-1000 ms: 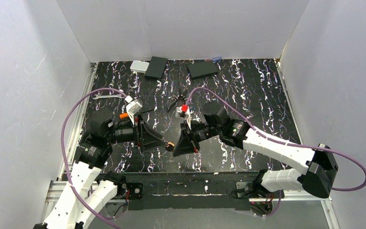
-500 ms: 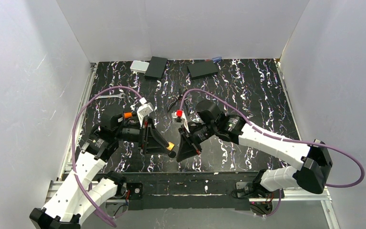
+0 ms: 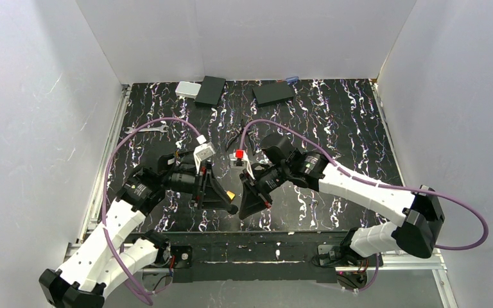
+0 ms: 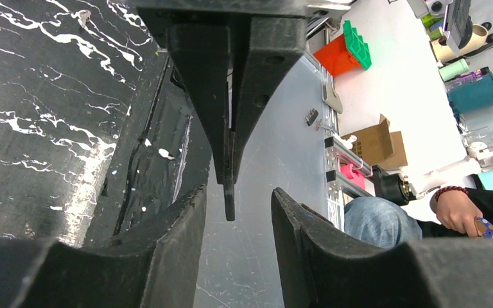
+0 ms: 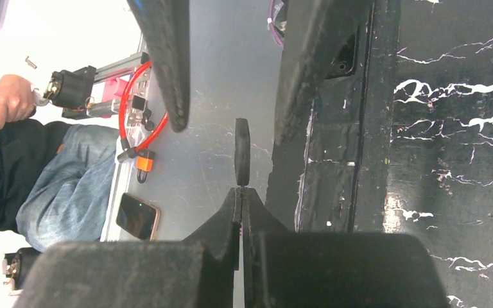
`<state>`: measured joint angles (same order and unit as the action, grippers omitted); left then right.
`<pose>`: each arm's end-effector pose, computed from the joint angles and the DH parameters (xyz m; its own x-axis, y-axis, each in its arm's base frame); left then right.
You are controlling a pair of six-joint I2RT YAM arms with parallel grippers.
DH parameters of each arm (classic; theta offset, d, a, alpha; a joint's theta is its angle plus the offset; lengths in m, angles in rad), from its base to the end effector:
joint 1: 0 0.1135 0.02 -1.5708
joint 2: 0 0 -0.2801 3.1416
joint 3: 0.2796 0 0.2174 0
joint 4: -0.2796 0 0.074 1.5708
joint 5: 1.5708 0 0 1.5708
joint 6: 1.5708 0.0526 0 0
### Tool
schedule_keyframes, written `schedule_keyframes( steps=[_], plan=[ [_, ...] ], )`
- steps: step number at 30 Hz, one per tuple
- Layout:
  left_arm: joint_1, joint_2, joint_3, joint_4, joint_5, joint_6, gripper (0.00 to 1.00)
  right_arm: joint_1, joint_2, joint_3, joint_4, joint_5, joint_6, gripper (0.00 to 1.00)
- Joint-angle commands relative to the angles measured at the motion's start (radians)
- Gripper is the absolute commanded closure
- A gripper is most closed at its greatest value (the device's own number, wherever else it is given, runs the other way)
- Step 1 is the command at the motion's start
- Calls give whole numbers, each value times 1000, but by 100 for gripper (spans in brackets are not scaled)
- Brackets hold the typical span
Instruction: Unlock with the key
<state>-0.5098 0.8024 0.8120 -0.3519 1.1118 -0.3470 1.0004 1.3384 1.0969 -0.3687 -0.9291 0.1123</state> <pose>0.0864 -0.1023 0.3442 -0.5997 0.1627 -0.7835 0.7969 0.0318 -0.6033 0.1045 0.2409 0.3339 -0.4037 -0.5050 -0.7629 -0.8182 -0.1739 0.5480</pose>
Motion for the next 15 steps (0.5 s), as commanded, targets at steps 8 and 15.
schedule_keyframes(
  steps=[8, 15],
  plan=[
    [-58, 49, -2, -45, -50, 59, 67, -8, 28, 73, -28, -37, -40, 99],
    [-69, 38, -9, -45, -67, 60, 71, -8, 43, 79, -7, -40, -28, 99]
  ],
)
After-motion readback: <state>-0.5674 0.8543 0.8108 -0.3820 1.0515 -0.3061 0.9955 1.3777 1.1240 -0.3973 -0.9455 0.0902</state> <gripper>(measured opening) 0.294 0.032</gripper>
